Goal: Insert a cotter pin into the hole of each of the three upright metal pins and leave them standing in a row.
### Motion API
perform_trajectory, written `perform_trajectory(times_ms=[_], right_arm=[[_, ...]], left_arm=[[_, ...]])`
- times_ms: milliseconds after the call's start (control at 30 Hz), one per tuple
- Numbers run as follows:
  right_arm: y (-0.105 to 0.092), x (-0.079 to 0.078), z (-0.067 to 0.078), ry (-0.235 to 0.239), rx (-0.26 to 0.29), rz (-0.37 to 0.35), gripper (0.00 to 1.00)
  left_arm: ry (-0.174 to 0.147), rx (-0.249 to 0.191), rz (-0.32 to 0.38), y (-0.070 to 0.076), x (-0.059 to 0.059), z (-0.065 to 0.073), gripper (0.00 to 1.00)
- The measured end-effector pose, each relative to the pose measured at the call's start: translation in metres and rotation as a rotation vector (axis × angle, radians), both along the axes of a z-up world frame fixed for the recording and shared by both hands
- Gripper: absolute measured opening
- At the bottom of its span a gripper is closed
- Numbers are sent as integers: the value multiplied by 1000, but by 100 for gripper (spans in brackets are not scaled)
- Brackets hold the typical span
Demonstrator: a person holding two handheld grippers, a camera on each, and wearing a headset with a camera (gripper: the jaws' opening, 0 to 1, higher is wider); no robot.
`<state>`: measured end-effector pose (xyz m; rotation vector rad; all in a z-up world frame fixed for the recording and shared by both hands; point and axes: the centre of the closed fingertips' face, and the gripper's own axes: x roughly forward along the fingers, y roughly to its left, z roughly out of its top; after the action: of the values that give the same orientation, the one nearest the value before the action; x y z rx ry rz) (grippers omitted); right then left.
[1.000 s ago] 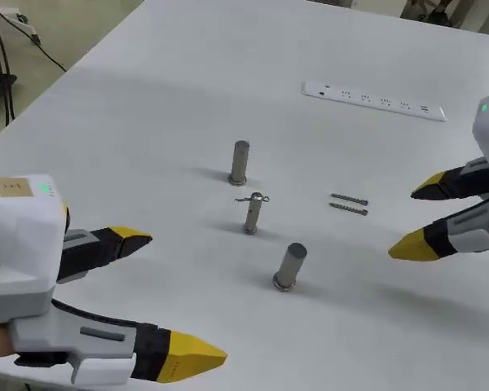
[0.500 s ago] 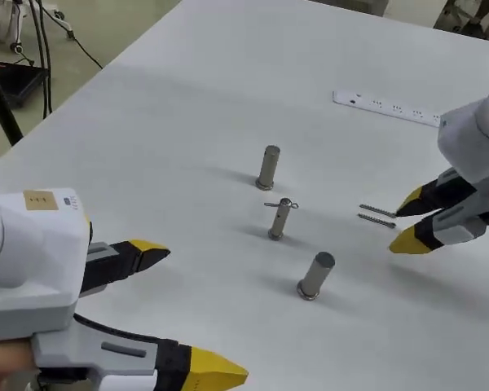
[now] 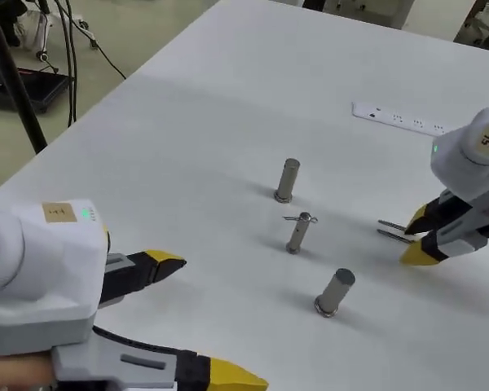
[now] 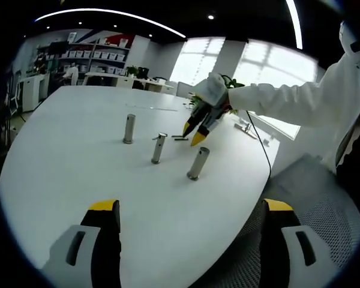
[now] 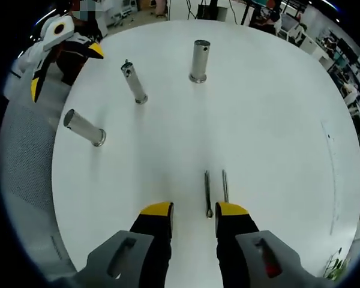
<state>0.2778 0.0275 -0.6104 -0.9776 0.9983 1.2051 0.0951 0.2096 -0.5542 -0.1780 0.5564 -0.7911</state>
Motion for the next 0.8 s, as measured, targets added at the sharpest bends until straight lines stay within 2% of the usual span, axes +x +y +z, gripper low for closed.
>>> perform_trajectory(times_ms=[133, 233, 433, 567, 633, 667, 800], right_arm=[[2, 5, 1, 0, 14, -13, 16], [2, 2, 0, 46, 24, -20, 12], [1, 5, -1, 48, 29, -29, 10], [1, 8, -1, 37, 18, -15, 5], [1, 14, -2, 1, 4, -7, 0], [0, 12, -3, 12, -2, 4, 0], [-1, 14, -5, -4, -28, 18, 0]], left_arm=[[5, 0, -2, -1, 2, -1, 96], [5, -6, 1, -2, 5, 0, 96], [3, -1, 5, -2, 9, 0, 95], [7, -3, 9, -4, 11, -2, 94], [9, -5, 9, -5, 11, -2, 94], [9, -4, 9, -6, 11, -2, 94], [16, 6, 11, -5, 10, -4, 93]])
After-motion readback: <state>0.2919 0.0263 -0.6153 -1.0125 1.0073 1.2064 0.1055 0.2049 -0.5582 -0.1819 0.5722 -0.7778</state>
